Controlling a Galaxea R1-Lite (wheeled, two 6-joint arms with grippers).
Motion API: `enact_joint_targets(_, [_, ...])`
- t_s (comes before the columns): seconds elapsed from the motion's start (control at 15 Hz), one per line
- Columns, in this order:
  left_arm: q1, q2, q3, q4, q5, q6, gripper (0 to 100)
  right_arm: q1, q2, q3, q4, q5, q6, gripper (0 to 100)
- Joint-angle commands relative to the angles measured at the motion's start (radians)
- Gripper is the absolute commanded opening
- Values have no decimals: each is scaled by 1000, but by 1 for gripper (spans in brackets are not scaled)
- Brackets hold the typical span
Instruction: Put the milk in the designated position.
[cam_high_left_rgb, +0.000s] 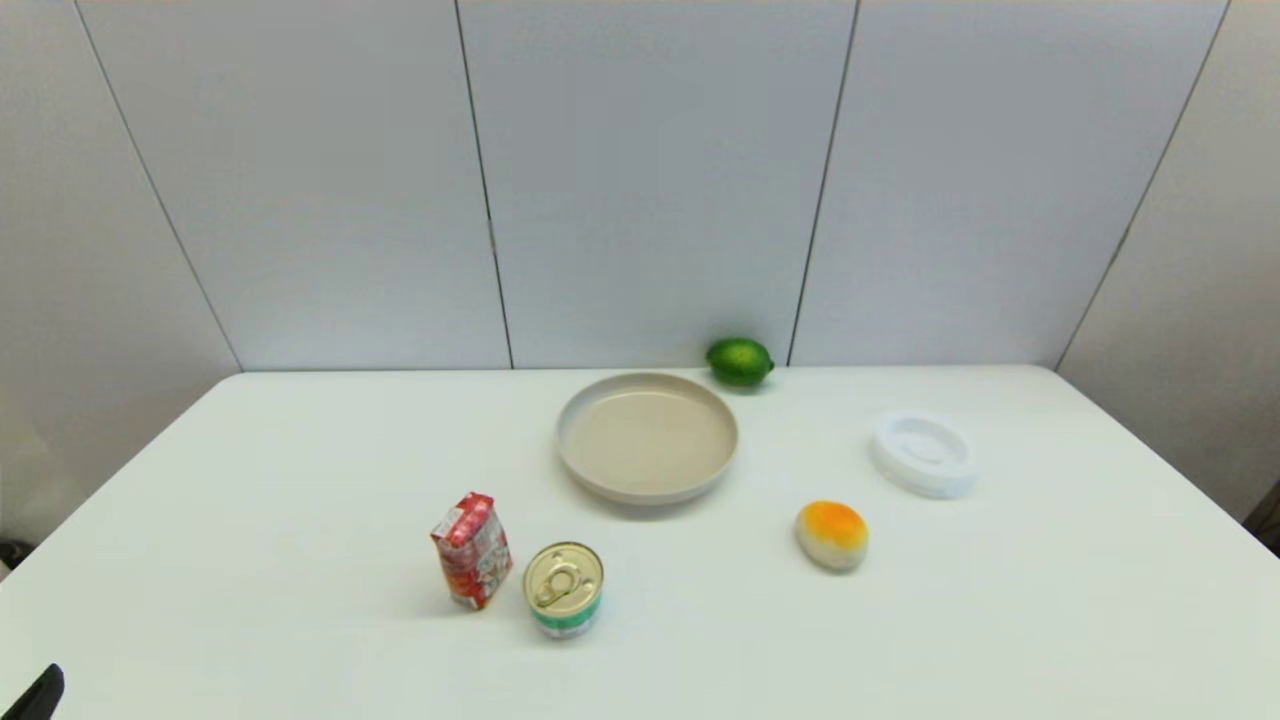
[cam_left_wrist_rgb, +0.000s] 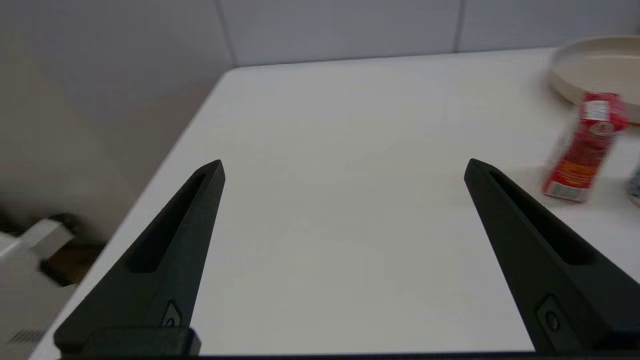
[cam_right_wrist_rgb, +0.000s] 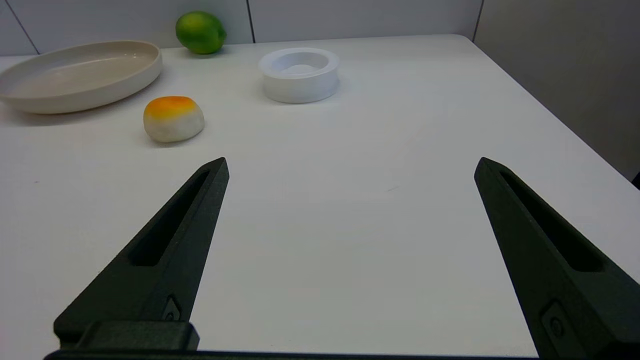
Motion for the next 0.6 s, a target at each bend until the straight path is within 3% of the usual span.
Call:
enact_joint_targets(0.07, [37,-238,36,148,-2,36,100,0,0,0,0,0,0,100])
enact_joint_targets(0.13, [37,-275,53,156,0,31,100,0,2,0,0,0,0,100])
enact_joint_targets(0.33, [35,-272,139,-8,-51,34,100,0,2,0,0,0,0,100])
enact_joint_targets(0.47, [35,-272,152,38,-216,40,100,0,2,0,0,0,0,100])
enact_joint_targets(0.6, [37,-272,152,99,-221,52,100,0,2,0,0,0,0,100])
